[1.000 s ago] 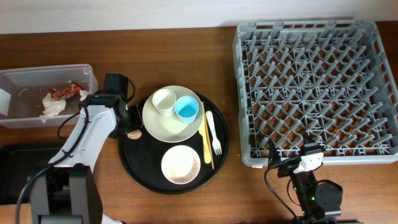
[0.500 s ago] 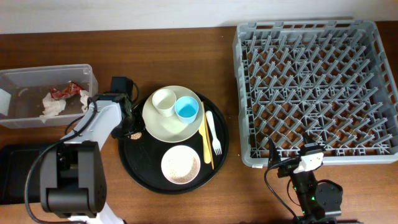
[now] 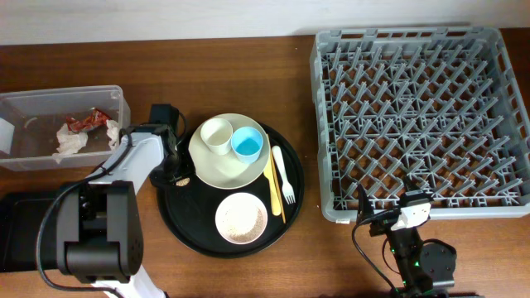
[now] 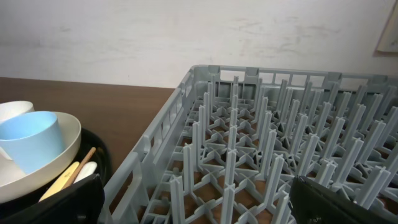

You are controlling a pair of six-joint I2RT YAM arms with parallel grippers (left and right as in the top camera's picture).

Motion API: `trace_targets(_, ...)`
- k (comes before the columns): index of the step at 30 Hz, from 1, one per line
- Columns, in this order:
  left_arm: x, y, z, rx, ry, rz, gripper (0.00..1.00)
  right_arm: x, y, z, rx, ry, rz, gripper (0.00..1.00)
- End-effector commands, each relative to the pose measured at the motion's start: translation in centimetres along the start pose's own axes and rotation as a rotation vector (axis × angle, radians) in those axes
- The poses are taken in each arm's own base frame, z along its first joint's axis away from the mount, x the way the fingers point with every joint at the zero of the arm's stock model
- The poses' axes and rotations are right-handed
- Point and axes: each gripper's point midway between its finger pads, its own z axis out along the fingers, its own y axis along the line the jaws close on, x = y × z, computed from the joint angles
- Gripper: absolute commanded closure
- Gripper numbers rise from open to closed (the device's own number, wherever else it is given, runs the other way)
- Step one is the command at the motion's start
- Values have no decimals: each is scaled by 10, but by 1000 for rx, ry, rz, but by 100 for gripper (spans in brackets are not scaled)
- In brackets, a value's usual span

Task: Sort waste into correct bins and load items into the dishwasher rack
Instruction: 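Grasp the brown cookie on the tray with the left gripper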

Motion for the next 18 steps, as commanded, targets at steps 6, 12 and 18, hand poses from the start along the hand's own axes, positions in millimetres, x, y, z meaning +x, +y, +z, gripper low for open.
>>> trace_targets(6, -21, 13, -32, -85, -3, 3, 55, 3, -2, 0, 9, 6, 1, 2)
trace_targets(12, -24, 10, -52, -78, 15, 4, 50, 3, -2, 0, 9, 6, 1, 2)
trace_targets(18, 9, 10, -20, -42, 105, 5, 48, 3, -2, 0, 9, 6, 1, 2)
